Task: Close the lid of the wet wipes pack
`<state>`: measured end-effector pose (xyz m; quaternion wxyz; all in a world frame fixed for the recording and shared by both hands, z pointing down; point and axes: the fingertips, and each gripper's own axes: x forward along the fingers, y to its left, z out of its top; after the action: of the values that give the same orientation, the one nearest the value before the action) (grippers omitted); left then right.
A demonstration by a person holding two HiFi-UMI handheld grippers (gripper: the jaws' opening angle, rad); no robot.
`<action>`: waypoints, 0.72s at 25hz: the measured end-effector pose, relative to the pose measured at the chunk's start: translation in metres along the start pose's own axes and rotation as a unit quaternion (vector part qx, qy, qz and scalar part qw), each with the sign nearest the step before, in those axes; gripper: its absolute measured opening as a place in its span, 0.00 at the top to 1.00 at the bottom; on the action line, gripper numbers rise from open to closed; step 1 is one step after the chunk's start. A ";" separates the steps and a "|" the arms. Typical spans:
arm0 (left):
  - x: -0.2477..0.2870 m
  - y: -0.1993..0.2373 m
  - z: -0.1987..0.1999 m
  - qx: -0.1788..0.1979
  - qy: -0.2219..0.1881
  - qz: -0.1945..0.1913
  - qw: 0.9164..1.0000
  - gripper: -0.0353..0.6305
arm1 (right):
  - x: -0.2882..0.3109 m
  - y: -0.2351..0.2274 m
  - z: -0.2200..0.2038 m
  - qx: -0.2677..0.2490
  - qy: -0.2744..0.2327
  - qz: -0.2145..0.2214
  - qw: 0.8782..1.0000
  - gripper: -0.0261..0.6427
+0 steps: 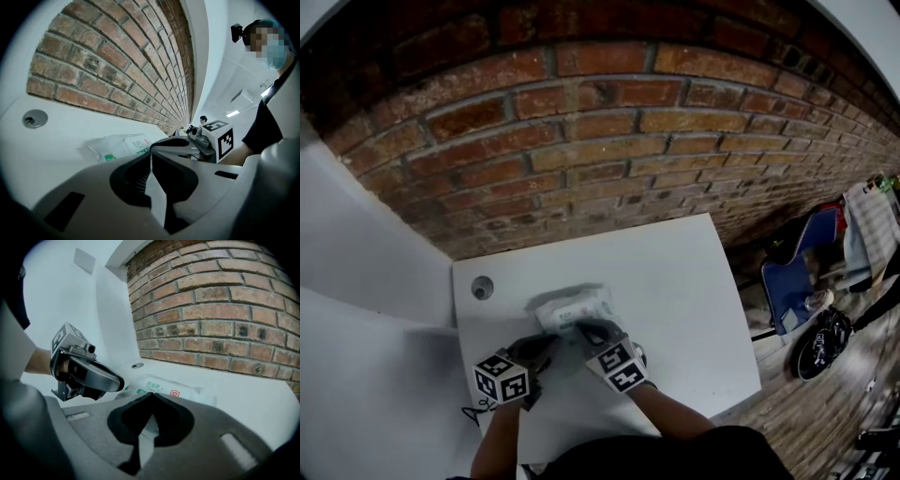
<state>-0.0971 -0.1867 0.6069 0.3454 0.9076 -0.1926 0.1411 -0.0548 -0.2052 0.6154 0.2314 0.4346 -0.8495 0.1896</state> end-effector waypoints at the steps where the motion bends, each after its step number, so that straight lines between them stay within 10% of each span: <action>1: -0.002 0.000 0.002 0.002 -0.005 0.002 1.000 0.91 | -0.001 0.001 0.001 -0.001 -0.002 -0.001 1.000 0.96; 18: -0.040 -0.035 0.034 0.074 -0.060 0.008 0.995 0.91 | -0.046 0.019 0.027 -0.018 -0.044 -0.051 0.998 0.96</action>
<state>-0.1131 -0.1759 0.5469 0.2640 0.9358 -0.2096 0.1035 -0.0526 -0.1793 0.5648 0.2113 0.4810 -0.8387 0.1433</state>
